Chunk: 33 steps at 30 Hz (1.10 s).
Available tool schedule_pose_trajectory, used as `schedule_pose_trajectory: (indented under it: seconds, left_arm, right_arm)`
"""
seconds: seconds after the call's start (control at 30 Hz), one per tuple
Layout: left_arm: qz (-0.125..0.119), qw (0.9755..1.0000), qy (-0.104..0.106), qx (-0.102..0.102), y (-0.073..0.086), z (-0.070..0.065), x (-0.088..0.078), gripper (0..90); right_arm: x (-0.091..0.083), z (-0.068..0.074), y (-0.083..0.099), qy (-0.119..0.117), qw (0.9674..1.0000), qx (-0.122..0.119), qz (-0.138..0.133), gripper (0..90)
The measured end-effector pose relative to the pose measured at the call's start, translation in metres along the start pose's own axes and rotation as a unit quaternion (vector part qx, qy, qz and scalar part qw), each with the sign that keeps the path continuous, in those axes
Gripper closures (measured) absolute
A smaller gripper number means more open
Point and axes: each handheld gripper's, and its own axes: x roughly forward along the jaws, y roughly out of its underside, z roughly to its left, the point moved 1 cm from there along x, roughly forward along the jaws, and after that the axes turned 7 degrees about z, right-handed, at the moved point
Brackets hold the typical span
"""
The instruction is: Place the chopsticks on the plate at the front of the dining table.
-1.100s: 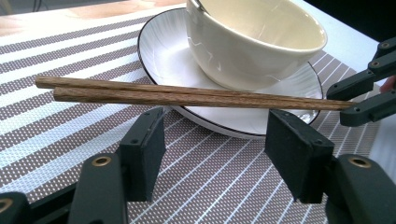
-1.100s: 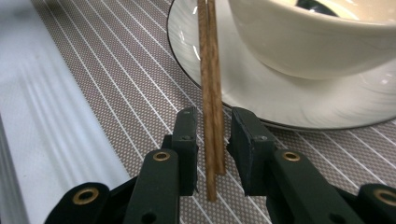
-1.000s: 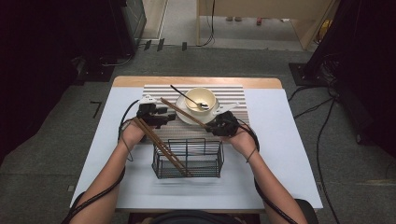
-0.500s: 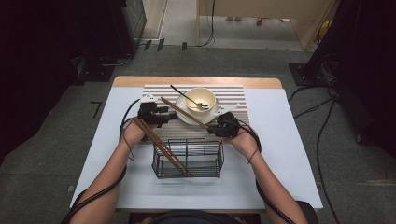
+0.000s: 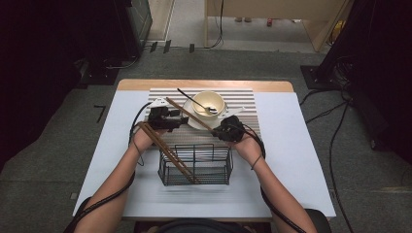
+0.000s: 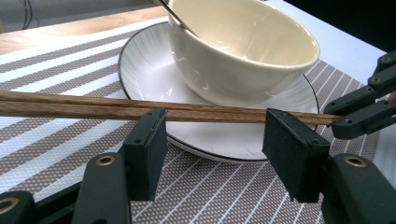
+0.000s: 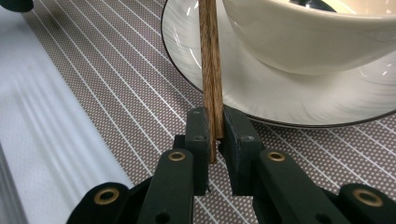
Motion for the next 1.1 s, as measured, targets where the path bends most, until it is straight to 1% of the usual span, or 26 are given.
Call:
schedule_pose_trajectory:
  seconds: [0.03, 0.13, 0.17, 0.2, 0.4, 0.5, 0.67, 0.8, 1.1]
  left_arm:
    - [0.001, 1.0, 0.0, 0.001, 0.0, 0.0, 0.001, 41.2]
    - [0.003, 1.0, 0.001, 0.002, 0.0, -0.001, 0.004, 41.5]
    - [0.002, 1.0, 0.002, 0.002, 0.0, -0.002, 0.004, 41.5]
    - [0.003, 1.0, 0.002, 0.003, 0.0, -0.002, 0.005, 41.5]
    - [0.003, 1.0, 0.005, 0.005, -0.001, -0.003, 0.007, 41.9]
    - [0.001, 1.0, 0.009, 0.002, -0.001, -0.004, 0.009, 41.7]
    - [0.003, 0.9999, 0.009, 0.009, -0.001, -0.007, 0.011, 41.3]
    - [0.007, 0.9999, 0.009, 0.012, -0.001, -0.008, 0.013, 41.0]
    - [0.005, 0.9999, 0.007, 0.014, -0.001, -0.008, 0.016, 40.3]
  right_arm:
    - [0.001, 0.0, 0.0, -0.001, 1.0, -0.002, -0.001, 81.2]
    - [0.001, 0.0, 0.0, -0.003, 0.9999, -0.011, -0.005, 75.2]
    - [0.001, 0.0, 0.0, -0.009, 0.9999, -0.011, -0.005, 73.8]
    - [0.0, 0.0, 0.0, -0.01, 0.9998, -0.013, -0.008, 72.3]
    - [-0.005, 0.001, 0.002, -0.024, 0.9991, -0.027, -0.022, 67.4]
    - [-0.004, 0.002, 0.002, -0.024, 0.999, -0.032, -0.022, 65.7]
    - [-0.003, 0.003, 0.001, -0.028, 0.9983, -0.041, -0.031, 63.7]
    - [-0.001, 0.006, 0.001, -0.032, 0.9979, -0.048, -0.03, 62.3]
    - [0.003, 0.01, -0.001, -0.039, 0.9972, -0.057, -0.028, 60.4]
